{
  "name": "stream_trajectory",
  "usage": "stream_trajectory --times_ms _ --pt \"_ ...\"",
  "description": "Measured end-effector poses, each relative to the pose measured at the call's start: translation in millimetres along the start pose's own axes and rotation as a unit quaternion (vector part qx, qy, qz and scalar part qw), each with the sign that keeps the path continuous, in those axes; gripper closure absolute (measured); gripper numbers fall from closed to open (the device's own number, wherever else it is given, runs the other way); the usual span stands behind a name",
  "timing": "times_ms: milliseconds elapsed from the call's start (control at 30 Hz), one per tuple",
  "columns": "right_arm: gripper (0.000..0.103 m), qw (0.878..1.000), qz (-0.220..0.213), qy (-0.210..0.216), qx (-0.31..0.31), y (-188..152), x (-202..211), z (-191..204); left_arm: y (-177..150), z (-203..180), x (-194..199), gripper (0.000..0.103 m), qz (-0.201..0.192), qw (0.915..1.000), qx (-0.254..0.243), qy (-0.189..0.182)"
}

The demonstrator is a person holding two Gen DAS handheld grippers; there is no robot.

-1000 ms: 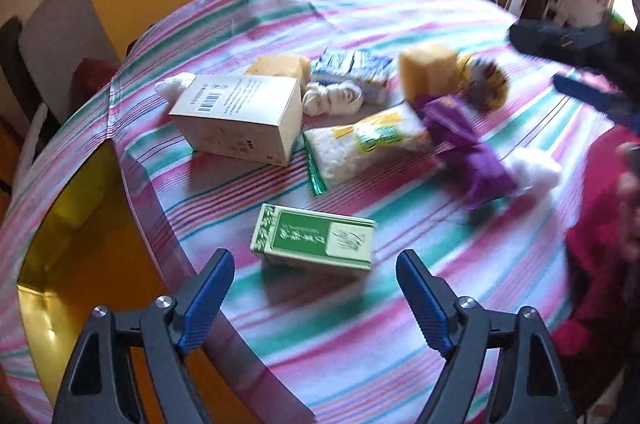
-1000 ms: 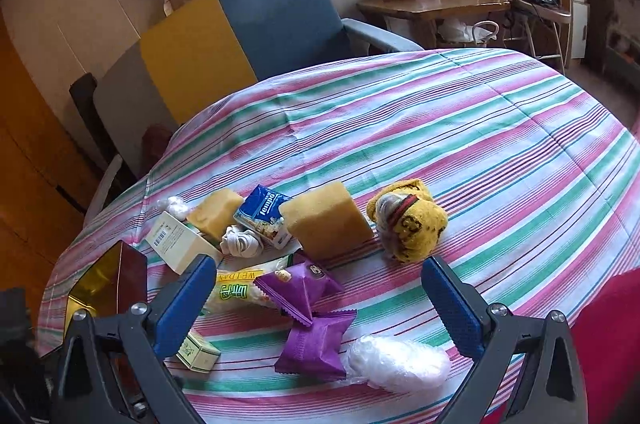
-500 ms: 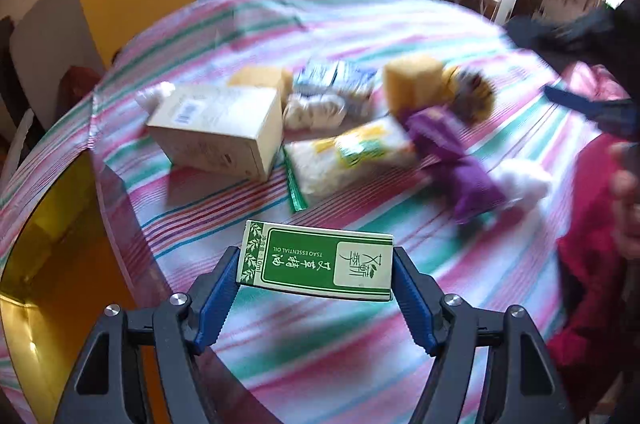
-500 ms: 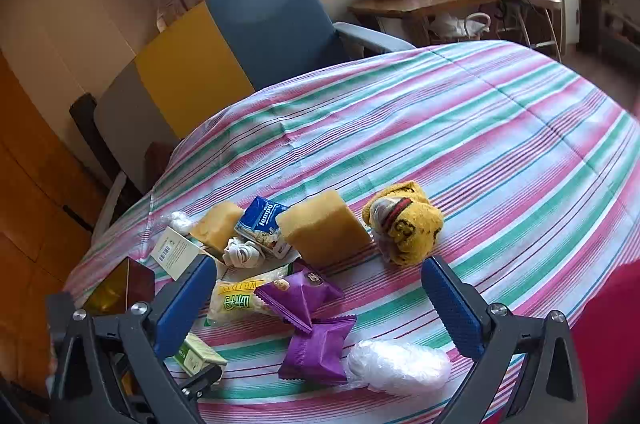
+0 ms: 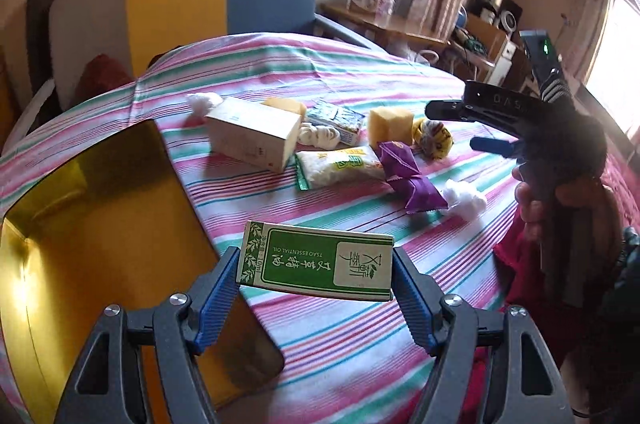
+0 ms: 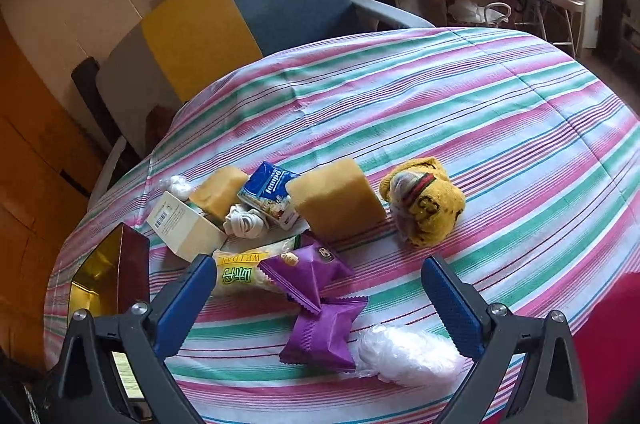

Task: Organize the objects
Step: 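Grasp the green-and-white box with the left tool while the right tool approaches the plastic bundle, then drop the green box into the tray with the left tool while the right tool grasps a plastic bundle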

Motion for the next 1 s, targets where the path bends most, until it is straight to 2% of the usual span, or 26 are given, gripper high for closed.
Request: stream_trajectory --times_ms 133,233,300,333,433,533,600,700,767,800,833,900,1000 --pt "0.002 0.999 0.006 0.011 -0.042 1 0 -10 -4 6 13 0.029 -0.012 0.9999 0.011 0.003" --pt "0.003 0.998 0.025 0.015 -0.051 -4 -5 -9 -7 11 24 0.029 -0.018 0.9998 0.012 0.004" --pt "0.004 0.996 0.074 0.024 -0.044 -17 -14 -5 -9 15 31 0.029 -0.022 0.9997 0.011 0.004" --pt "0.007 0.995 0.095 0.026 -0.034 -22 -15 -3 -11 17 34 0.029 -0.024 0.9996 0.011 0.004" --pt "0.011 0.99 0.142 0.007 0.004 -28 -7 -9 -15 25 39 0.029 -0.025 0.9994 0.024 0.001" --pt "0.022 0.986 0.158 -0.022 0.049 -25 1 -23 -20 30 37 0.029 -0.021 0.999 0.04 -0.004" --pt "0.028 0.976 0.195 -0.039 0.09 -35 -1 -30 -22 33 37 0.029 -0.02 0.9986 0.049 -0.006" --pt "0.029 0.958 0.234 -0.068 0.151 -57 -7 -40 -26 40 37 0.029 -0.017 0.9982 0.058 -0.001" --pt "0.054 0.95 0.25 -0.075 0.169 -67 -13 -40 -28 48 39 0.029 -0.018 0.9977 0.065 0.005" --pt "0.055 0.948 0.249 -0.08 0.18 -69 -17 -40 -29 54 41 0.029 -0.019 0.9972 0.071 0.009" --pt "0.065 0.944 0.256 -0.088 0.189 -72 -20 -40 -29 61 44 0.029 -0.022 0.9966 0.078 0.013" --pt "0.065 0.937 0.261 -0.095 0.211 -77 -21 -40 -28 82 51 0.029 -0.027 0.995 0.091 0.031" --pt "0.066 0.937 0.255 -0.095 0.221 -80 -19 -39 -28 118 60 0.029 -0.033 0.9915 0.109 0.063"
Point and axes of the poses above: each gripper's, at about its wrist camera, not at the fingertips, and x roughly against the way its jaws point, z to its left, y to its top, the point moved 10 cm from there along -x, roughly the way its jaws point, and after that the axes turned 9 degrees about -z, right-handed, at the moved point
